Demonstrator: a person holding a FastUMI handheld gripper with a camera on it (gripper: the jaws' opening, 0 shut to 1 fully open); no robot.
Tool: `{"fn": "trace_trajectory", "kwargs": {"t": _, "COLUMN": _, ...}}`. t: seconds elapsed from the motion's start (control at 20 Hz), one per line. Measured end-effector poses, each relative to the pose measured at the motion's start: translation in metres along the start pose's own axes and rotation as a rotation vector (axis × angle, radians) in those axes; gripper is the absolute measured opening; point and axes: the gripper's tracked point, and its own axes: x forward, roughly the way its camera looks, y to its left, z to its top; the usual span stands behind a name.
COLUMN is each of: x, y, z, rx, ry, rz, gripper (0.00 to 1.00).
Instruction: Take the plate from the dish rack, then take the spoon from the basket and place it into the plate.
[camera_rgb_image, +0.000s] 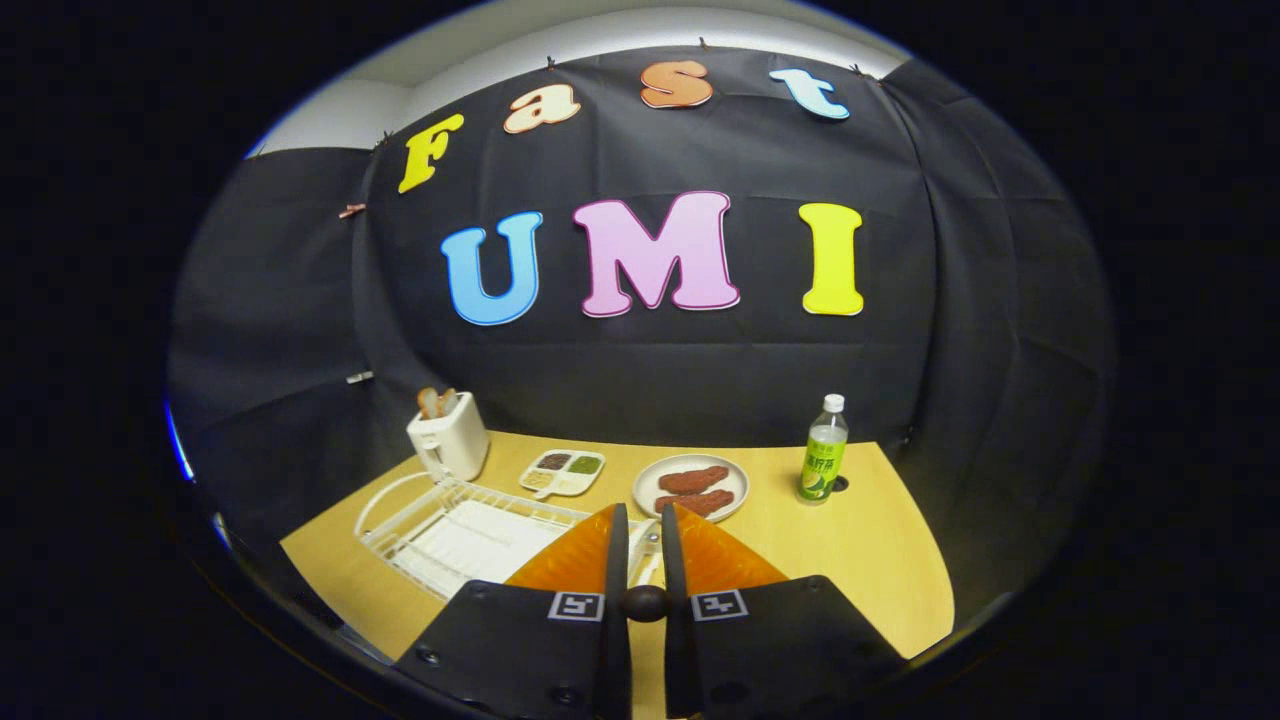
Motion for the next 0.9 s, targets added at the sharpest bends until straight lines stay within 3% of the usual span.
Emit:
{"fn": "trace_trajectory", "kwargs": {"t": 0.4, "x": -0.036, "y": 0.127, "z": -0.067, "rx": 0.061, "ry": 0.085, "rz": 0.16, "gripper": 0.17}}
{"fn": "trace_trajectory", "kwargs": {"t": 0.7, "x": -0.021, "y": 0.167, "z": -0.146, "rx": 0.112, "ry": 0.188, "rz": 0.229, "gripper": 0.17}}
{"fn": "trace_trajectory", "kwargs": {"t": 0.9, "x": -0.01, "y": 0.167, "z": -0.178, "rx": 0.094, "ry": 0.22, "rz": 0.251, "gripper": 0.17}}
